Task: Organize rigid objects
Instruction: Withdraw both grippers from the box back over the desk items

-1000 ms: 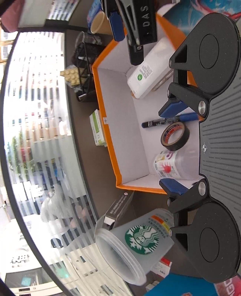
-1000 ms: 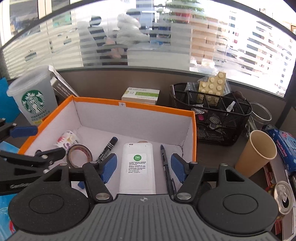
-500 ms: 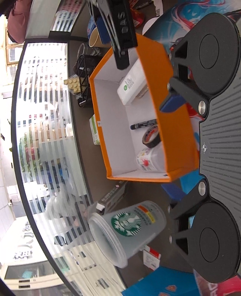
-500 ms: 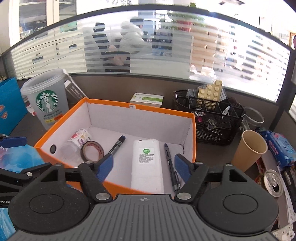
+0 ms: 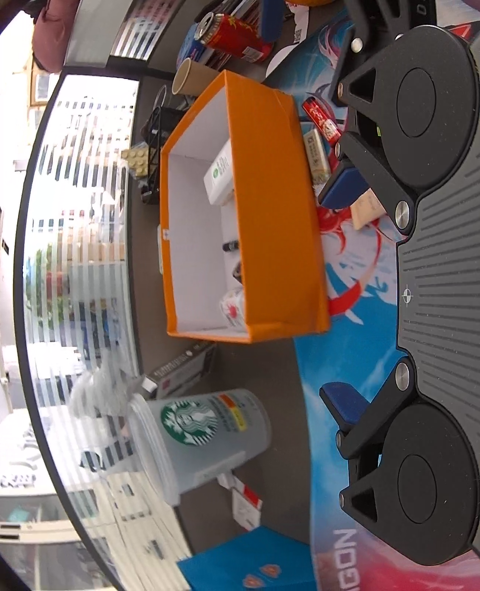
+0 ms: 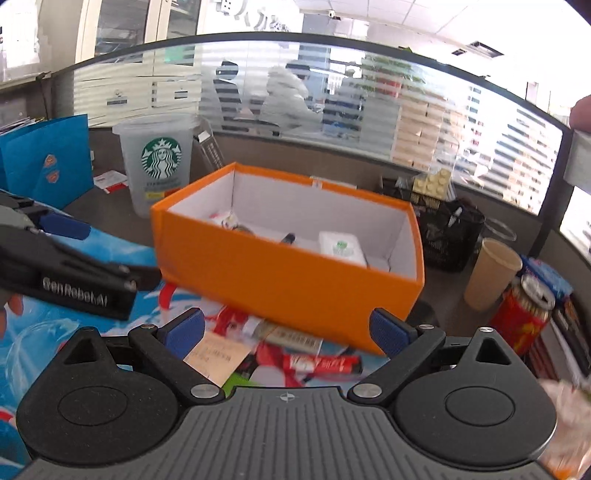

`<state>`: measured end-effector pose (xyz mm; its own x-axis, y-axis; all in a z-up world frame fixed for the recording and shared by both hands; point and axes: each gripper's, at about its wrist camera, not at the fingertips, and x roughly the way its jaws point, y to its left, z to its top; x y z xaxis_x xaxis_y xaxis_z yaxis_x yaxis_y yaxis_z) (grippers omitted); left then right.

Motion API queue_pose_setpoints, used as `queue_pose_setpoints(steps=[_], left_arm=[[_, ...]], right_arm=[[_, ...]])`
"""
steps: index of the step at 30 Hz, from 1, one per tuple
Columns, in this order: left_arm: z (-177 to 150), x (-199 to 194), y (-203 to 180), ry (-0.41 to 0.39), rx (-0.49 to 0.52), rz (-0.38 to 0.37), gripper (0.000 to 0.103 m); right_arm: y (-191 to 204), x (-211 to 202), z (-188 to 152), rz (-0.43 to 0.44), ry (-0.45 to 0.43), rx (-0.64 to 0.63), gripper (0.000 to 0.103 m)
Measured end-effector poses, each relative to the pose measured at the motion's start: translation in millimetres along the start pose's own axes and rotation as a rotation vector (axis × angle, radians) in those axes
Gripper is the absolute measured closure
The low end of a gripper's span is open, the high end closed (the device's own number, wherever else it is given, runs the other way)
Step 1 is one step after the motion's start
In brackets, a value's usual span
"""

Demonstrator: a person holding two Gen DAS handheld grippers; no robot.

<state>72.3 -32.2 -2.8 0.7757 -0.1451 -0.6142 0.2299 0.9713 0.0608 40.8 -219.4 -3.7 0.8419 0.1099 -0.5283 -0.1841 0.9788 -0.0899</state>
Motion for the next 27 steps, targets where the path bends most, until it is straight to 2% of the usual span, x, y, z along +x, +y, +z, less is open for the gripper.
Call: queue_pose_setpoints(steps=[8, 13, 19, 27], left_arm=[[-28, 2, 29, 0.055, -0.052, 0.031, 0.002], [-39, 11, 39, 0.097, -0.089, 0.033, 0.002], [-42, 17, 29, 0.111, -0.075, 0.017, 0.002], [-37, 21, 6, 0.111, -0.059, -0.011, 0.002]], right_arm=[[-6, -5, -36, -0.045, 0.031, 0.034, 0.004], [-11, -6, -56, -0.045, 0.060, 0.074, 0.004], [5, -8, -77, 0.029, 0.078, 0.108, 0.004], [37, 2, -84, 0.078, 0.103, 0.041, 0.004]])
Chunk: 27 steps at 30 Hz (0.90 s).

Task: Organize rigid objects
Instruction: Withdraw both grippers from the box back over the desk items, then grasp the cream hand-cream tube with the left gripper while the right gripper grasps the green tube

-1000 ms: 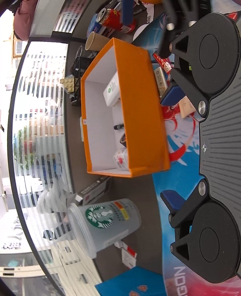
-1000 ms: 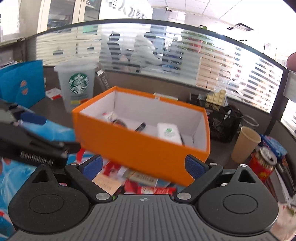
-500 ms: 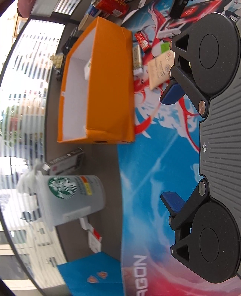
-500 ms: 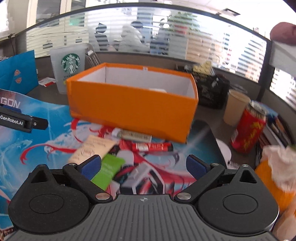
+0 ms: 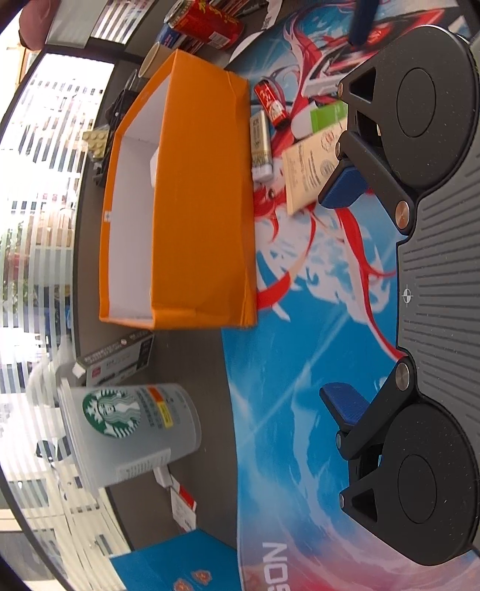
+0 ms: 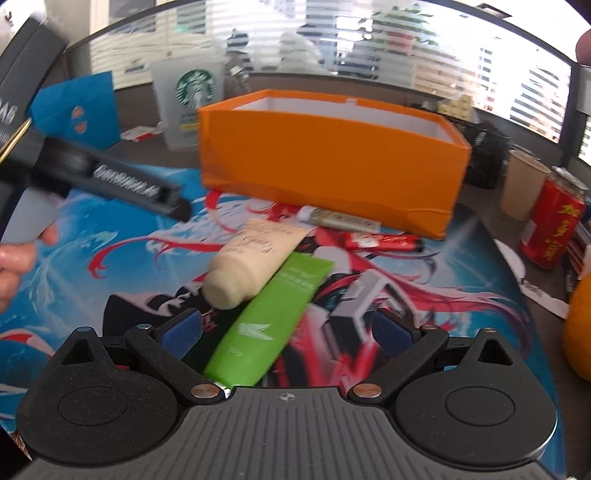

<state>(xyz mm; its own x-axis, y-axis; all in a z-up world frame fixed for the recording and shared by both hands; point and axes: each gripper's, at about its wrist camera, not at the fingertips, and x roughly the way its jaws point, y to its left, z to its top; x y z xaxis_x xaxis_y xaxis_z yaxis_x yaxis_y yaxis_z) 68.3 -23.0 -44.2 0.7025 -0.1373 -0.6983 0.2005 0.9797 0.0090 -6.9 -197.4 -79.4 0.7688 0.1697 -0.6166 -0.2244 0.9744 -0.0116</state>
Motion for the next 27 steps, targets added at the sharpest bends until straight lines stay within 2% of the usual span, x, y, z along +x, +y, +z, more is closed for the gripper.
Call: queue_pose_setpoints(steps=[3, 7, 13, 15, 17, 19, 24, 26, 27], left_arm=[[3, 3, -10, 0.005, 0.008, -0.008, 0.002], [4, 8, -21, 0.016, 0.020, -0.012, 0.001], [5, 14, -32, 0.031, 0.025, -0.016, 0.001], [6, 14, -34, 0.031, 0.026, -0.017, 0.001], [7, 14, -37, 0.033, 0.028, -0.018, 0.001], [8, 14, -39, 0.034, 0.029, -0.020, 0.001], [9, 14, -47, 0.038, 0.038, -0.030, 0.001], [11, 12, -50, 0.033, 0.036, -0.033, 0.001], [11, 12, -51, 0.031, 0.036, -0.035, 0.001]], right_arm=[[5, 6, -4, 0.009, 0.015, -0.018, 0.004], [4, 9, -9, -0.032, 0.019, -0.054, 0.008], [-24, 5, -12, -0.050, 0.012, -0.003, 0.031], [-34, 3, -13, -0.053, 0.012, 0.024, 0.041], [-44, 1, -14, -0.050, 0.012, 0.051, 0.056], [-51, -1, -14, -0.070, 0.011, 0.059, 0.061], [-54, -3, -16, -0.068, 0.008, 0.054, 0.061], [-55, -1, -14, -0.051, 0.013, 0.045, 0.052], [-56, 0, -13, -0.051, 0.014, 0.038, 0.052]])
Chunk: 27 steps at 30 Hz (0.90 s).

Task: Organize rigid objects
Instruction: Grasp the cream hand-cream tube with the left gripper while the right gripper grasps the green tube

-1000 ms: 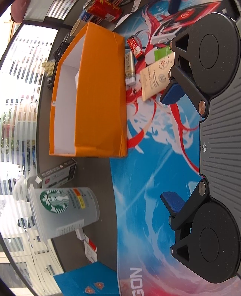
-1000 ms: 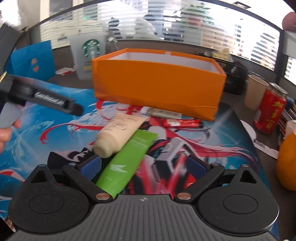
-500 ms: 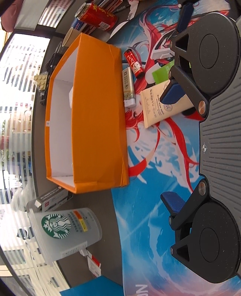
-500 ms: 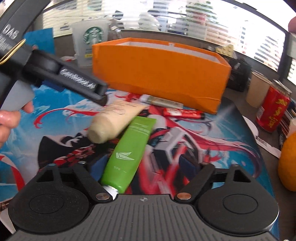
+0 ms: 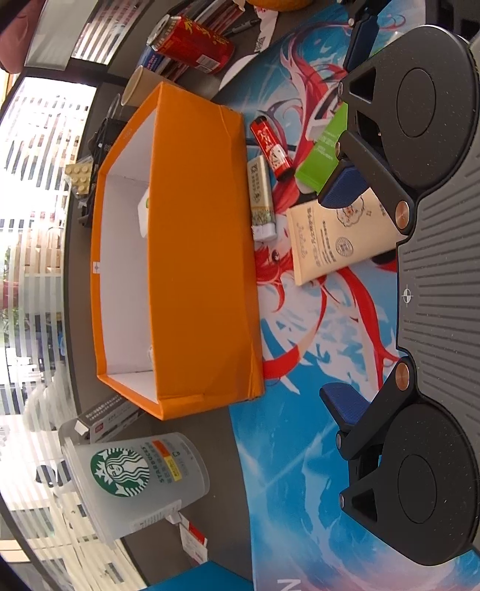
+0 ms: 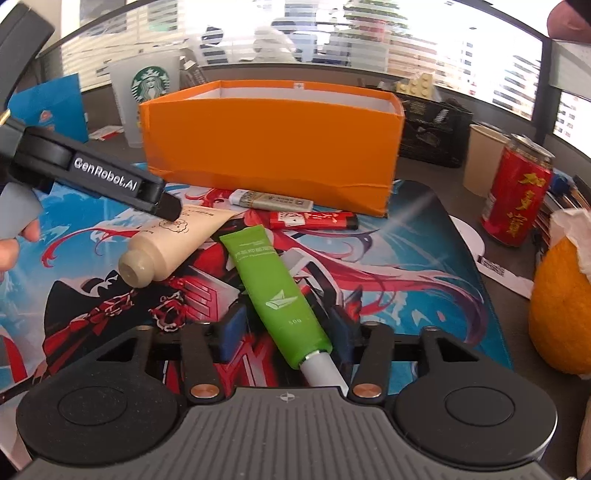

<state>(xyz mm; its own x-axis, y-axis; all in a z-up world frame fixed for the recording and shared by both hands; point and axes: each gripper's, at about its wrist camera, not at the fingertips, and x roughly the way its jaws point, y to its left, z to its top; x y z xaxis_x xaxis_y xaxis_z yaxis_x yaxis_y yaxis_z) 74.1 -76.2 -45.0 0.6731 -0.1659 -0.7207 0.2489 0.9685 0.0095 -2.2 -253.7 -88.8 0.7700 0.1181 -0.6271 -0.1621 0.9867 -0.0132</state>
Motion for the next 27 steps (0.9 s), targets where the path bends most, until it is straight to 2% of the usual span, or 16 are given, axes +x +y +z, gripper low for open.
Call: queue_pose_setpoints(steps=[3, 4, 5, 8, 12, 16, 17, 20, 21, 25, 26, 27], left_arm=[[2, 1, -7, 0.003, 0.006, -0.002, 0.001], [2, 1, -9, 0.003, 0.009, -0.007, 0.001], [2, 0, -12, 0.002, 0.013, -0.011, 0.001], [0, -2, -15, -0.007, 0.023, -0.015, 0.001], [-2, -1, -23, -0.003, 0.033, -0.052, 0.001], [-9, 5, -33, -0.021, 0.066, -0.018, 0.003], [-10, 8, -31, -0.015, 0.052, -0.028, 0.005], [-15, 16, -25, 0.019, 0.022, -0.052, 0.020], [-18, 19, -24, 0.028, 0.023, -0.049, 0.021], [-25, 17, -24, -0.017, 0.049, -0.042, 0.022], [-26, 16, -25, -0.025, 0.055, -0.047, 0.025], [-27, 15, -25, -0.040, 0.060, -0.054, 0.034]], right_arm=[[-5, 6, 4, 0.010, 0.000, 0.007, 0.053], [-7, 7, 5, 0.020, -0.003, 0.012, 0.055], [-8, 9, 6, 0.023, -0.006, 0.012, 0.061], [-10, 9, 5, 0.015, -0.022, 0.012, 0.065], [-18, 8, 4, -0.004, -0.027, 0.029, 0.065], [-25, 8, 3, -0.024, -0.032, 0.044, 0.065], [-25, 8, 3, -0.025, -0.034, 0.045, 0.065], [-25, 8, 1, -0.030, -0.042, 0.044, 0.063], [-25, 8, 1, -0.031, -0.043, 0.044, 0.062], [-25, 9, 1, -0.029, -0.047, 0.043, 0.056], [-25, 9, 1, -0.029, -0.049, 0.043, 0.054], [-24, 9, 1, -0.029, -0.050, 0.042, 0.052]])
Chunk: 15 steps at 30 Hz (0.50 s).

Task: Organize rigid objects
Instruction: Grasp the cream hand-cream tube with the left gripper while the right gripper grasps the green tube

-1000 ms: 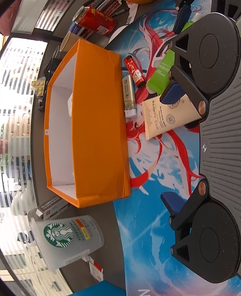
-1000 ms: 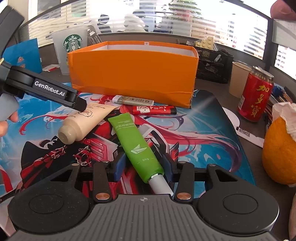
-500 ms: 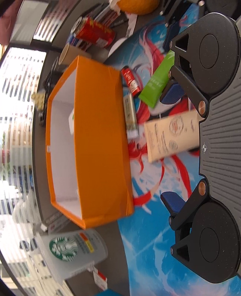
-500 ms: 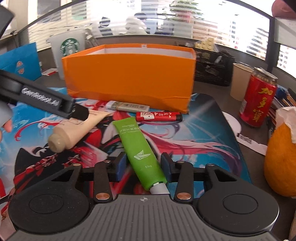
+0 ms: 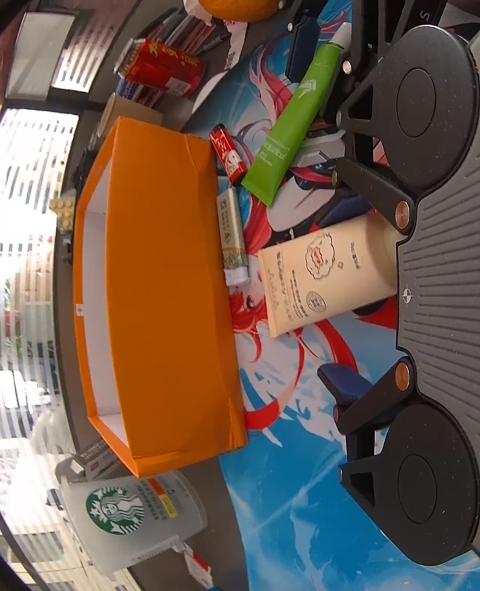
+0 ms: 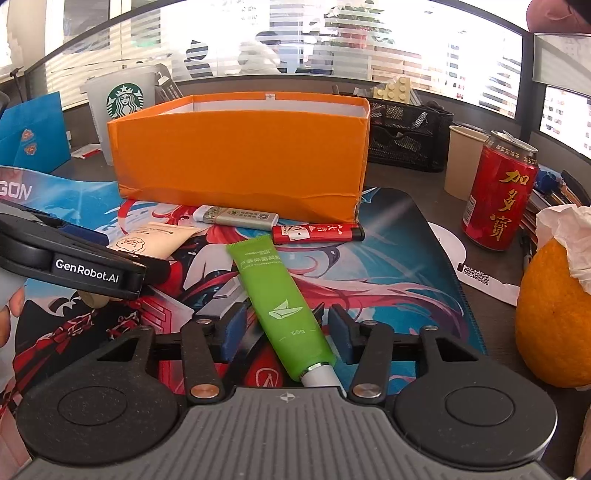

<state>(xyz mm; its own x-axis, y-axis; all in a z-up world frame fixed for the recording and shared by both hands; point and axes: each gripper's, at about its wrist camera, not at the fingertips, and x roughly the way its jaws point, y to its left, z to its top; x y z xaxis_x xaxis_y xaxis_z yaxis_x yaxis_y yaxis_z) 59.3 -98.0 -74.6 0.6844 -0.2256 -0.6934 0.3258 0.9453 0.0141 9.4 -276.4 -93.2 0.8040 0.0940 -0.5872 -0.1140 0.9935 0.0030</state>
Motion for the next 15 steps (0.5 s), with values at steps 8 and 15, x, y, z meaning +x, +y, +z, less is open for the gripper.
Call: queue_pose_setpoints(steps=[8, 15], left_arm=[[-7, -8, -5, -0.059, 0.023, -0.010, 0.057], [-5, -10, 2, -0.041, 0.002, -0.022, 0.057]], right_arm=[[5, 5, 0, 0.001, -0.009, -0.005, 0.030], [10, 9, 7, 0.010, -0.008, -0.022, 0.068]])
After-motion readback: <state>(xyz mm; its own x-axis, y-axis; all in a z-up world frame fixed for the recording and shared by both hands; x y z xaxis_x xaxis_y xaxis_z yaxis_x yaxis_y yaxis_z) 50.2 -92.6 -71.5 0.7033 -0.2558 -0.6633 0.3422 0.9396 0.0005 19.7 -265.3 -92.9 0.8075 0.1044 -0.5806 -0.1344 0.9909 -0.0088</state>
